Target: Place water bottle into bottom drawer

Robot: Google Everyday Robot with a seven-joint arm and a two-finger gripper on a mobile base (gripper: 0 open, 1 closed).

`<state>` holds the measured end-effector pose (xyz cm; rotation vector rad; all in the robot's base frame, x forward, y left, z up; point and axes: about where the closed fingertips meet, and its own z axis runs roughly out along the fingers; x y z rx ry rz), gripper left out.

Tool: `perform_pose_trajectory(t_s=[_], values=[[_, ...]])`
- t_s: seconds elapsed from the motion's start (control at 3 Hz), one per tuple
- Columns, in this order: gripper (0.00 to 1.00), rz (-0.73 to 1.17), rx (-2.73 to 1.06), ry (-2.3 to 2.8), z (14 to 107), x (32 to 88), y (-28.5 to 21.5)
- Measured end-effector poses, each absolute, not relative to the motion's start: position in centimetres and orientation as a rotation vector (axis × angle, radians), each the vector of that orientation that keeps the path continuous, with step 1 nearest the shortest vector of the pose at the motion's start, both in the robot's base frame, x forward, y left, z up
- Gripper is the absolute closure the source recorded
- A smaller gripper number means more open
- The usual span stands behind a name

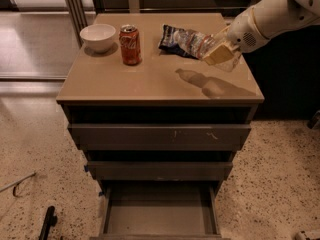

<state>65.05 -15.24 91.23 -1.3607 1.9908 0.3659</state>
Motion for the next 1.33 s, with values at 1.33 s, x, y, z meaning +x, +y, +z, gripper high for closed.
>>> perform_pose_trajectory(t_s=[1.33], values=[[1.00, 0.634, -1.747, 1.713, 91.7, 53.7, -17.8]])
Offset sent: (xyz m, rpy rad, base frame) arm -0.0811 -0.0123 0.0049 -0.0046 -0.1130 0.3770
